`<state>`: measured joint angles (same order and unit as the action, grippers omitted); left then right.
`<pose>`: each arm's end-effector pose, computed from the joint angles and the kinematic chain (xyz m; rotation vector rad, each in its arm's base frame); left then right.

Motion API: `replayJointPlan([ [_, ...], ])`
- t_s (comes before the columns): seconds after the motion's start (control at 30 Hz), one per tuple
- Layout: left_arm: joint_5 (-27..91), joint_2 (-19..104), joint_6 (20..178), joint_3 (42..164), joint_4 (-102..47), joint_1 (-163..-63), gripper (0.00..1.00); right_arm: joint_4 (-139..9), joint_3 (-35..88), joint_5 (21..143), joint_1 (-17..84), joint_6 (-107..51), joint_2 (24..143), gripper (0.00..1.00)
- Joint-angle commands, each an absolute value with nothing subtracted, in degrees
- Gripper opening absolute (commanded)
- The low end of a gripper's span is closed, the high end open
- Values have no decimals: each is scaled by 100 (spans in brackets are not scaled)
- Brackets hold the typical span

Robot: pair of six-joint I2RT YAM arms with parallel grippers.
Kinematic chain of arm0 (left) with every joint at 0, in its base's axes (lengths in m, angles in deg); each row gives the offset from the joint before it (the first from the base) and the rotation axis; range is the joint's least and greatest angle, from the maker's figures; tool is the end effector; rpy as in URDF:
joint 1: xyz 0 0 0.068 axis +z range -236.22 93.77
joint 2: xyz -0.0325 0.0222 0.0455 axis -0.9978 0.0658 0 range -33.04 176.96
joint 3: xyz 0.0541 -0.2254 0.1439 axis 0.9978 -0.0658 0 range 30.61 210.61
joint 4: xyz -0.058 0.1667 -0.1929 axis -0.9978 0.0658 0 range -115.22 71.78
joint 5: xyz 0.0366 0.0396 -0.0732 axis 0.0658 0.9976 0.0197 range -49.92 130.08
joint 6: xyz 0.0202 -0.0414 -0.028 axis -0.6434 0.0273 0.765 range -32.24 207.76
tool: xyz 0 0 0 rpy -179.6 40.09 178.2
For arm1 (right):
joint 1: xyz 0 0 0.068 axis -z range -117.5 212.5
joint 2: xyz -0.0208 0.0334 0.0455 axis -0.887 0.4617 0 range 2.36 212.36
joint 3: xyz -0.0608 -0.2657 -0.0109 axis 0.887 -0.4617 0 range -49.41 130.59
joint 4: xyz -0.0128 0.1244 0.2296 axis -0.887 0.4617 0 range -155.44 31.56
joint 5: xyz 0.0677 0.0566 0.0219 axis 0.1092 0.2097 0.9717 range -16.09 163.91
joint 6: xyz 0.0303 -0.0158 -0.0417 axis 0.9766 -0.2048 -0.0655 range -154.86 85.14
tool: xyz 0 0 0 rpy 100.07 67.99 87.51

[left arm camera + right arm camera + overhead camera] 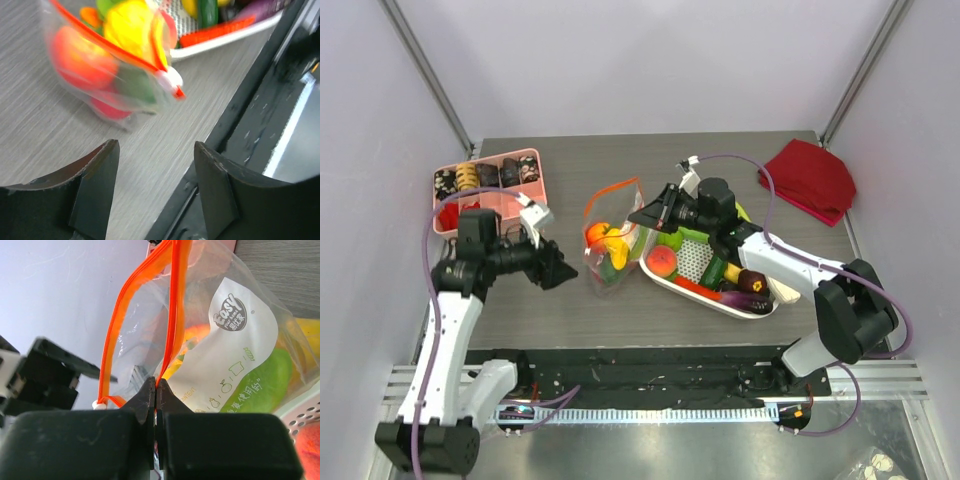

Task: Place the food in the zip-top bag and seal the zipper
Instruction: Zip the zipper food storage bag at the center of the board.

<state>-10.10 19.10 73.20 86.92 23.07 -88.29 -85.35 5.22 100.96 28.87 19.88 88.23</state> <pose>0.1663 -0.0333 0.3322 0.7209 2.0335 -0.8874 0.2785 0.2046 0.2803 -0.0210 2.0186 1.4730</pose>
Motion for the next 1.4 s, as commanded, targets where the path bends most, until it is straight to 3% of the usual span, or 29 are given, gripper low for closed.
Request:
replayJointPlan([
  [0.0,-652,1136,6675,7879,945,-9219,58,-9111,429,9966,2910,2174,8665,1],
  [0.07,-248,1030,6973,7633,364,-9457,52,-9137,403,9984,2901,2192,8674,1],
  [0.33,571,915,7519,6859,-1227,-10152,50,-9164,376,10054,2919,2183,8603,1],
  [0.47,869,1169,7748,6796,-1511,-10266,39,-9164,376,10142,2919,2201,8630,1],
  [0.57,1002,1292,8046,6875,-1696,-10266,36,-9111,359,10168,2936,2166,8612,1],
  [0.97,808,1354,8539,6911,-1819,-10319,45,-9199,368,10168,2945,2183,8682,1],
  [1.37,676,1302,7800,6928,-1353,-10407,50,-9260,368,10160,2989,2245,8718,1],
])
